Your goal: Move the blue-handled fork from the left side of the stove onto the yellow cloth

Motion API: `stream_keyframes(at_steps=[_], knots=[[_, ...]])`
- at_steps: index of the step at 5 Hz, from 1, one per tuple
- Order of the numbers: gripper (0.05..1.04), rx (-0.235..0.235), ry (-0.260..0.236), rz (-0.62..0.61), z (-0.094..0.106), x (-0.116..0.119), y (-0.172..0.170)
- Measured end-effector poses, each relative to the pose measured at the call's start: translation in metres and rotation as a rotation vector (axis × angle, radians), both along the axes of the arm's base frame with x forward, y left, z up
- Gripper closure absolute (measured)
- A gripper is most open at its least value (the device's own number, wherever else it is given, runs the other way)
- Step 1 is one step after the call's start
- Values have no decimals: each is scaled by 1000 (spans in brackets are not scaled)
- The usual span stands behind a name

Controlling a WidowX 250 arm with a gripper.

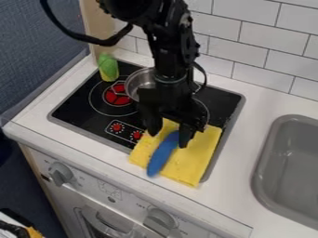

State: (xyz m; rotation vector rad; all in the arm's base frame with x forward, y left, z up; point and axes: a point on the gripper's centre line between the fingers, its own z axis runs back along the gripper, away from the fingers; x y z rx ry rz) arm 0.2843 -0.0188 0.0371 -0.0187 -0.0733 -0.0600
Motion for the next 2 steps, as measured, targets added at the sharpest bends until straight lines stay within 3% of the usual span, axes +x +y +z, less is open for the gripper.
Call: stream_keyframes(at_steps=[1,2], knots=[[73,1,-43,13,23,-4,1],[79,-15,-46,-19,28,-6,1]])
